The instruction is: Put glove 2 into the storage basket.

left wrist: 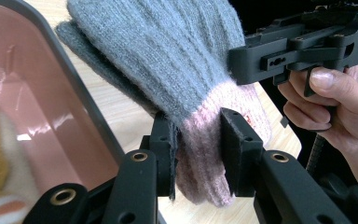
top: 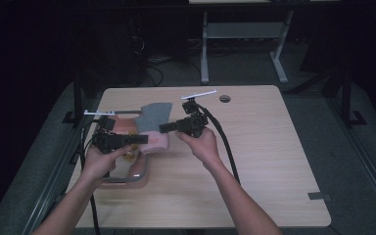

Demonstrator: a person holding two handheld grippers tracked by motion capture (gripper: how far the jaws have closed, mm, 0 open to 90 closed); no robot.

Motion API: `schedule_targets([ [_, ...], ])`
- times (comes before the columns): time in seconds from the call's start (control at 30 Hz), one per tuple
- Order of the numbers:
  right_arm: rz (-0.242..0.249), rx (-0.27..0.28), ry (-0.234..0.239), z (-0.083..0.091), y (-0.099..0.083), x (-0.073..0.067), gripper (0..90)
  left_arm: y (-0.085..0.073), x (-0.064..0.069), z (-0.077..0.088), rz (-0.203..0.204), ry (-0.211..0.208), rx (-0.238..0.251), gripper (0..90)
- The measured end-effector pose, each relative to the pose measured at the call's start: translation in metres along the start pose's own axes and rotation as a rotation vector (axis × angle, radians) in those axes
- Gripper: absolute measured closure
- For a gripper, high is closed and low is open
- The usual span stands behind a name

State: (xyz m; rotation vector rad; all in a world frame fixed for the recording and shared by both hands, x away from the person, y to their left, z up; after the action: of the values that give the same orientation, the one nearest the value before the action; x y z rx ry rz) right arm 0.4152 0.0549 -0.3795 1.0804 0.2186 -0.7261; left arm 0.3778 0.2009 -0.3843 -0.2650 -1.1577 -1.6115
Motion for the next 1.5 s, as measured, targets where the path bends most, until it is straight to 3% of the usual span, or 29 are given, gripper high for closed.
schedule_targets([
  [0.8,0.025,-0.012,0.05,-0.04,0.014,-0.021,74.8,0.004,-0.021,0.041,-0.004,0.065,-0.022,69.0],
  [1.27,0.024,-0.022,0.07,-0.066,0.018,-0.027,74.8,0.002,-0.038,0.057,0.01,0.124,-0.035,69.3],
  [1.5,0.006,-0.039,0.075,-0.08,0.011,-0.026,74.8,-0.004,-0.049,0.06,0.018,0.153,-0.055,69.6],
])
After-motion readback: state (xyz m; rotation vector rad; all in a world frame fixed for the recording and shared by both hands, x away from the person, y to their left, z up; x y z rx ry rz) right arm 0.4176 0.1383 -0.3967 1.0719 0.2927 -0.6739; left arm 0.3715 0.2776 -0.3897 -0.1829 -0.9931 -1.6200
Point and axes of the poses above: each handheld gripper's, and its own axes: z roughly backward along the jaws, y roughly out of its top, x roughly to its right, the point moved 8 cm from there along -z, roughly forward along the jaws, and after that the axes turned 10 degrees about z, right-handed, at the moved point
